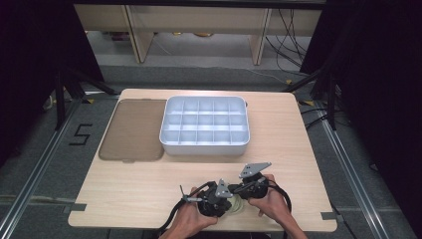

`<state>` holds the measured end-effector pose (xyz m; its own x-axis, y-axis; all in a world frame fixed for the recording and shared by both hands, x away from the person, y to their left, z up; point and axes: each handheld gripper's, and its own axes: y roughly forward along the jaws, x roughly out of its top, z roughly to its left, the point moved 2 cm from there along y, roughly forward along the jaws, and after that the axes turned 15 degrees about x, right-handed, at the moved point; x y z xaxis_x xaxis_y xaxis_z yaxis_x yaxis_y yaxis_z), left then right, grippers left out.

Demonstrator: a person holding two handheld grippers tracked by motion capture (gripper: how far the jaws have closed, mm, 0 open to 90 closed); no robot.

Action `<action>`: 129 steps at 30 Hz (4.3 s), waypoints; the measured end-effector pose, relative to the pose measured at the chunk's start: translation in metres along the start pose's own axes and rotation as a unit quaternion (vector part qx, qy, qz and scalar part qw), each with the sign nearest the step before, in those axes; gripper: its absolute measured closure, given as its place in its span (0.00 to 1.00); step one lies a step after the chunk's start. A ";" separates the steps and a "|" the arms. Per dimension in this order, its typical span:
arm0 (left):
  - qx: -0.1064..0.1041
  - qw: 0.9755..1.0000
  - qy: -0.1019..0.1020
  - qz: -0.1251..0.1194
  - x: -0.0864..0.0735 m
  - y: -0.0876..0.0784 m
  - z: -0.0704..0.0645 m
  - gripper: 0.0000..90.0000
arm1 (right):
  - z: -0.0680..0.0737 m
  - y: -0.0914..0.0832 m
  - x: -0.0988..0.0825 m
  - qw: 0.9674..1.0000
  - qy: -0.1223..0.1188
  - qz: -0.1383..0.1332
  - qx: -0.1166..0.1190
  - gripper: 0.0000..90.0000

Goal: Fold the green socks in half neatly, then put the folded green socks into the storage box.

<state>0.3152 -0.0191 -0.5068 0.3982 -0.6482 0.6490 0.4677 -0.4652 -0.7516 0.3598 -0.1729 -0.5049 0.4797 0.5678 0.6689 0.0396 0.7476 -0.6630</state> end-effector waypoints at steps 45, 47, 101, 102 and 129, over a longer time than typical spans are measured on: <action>0.016 0.999 0.040 0.002 0.000 -0.002 -0.002 0.96 | -0.009 0.014 0.005 0.996 0.084 0.029 0.018 0.56; 0.016 0.999 0.040 0.002 0.000 -0.002 -0.002 0.96 | -0.007 0.015 0.005 0.995 0.093 0.029 0.025 0.60; 0.092 0.984 -0.156 -0.004 -0.116 -0.085 0.088 0.39 | 0.006 0.003 0.012 0.998 0.060 0.013 0.022 0.83; 0.090 0.983 -0.157 -0.004 -0.116 -0.085 0.088 0.39 | 0.007 0.001 0.013 0.998 0.055 0.015 0.023 0.83; 0.080 0.987 -0.139 0.011 -0.117 -0.081 0.080 0.32 | 0.001 -0.034 0.050 0.999 0.029 0.035 -0.012 0.83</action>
<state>0.2944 0.1425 -0.5125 0.6001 -0.4555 0.6575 0.5673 -0.3371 -0.7514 0.3815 -0.1696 -0.4480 0.5328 0.5960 0.6007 0.0253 0.6983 -0.7153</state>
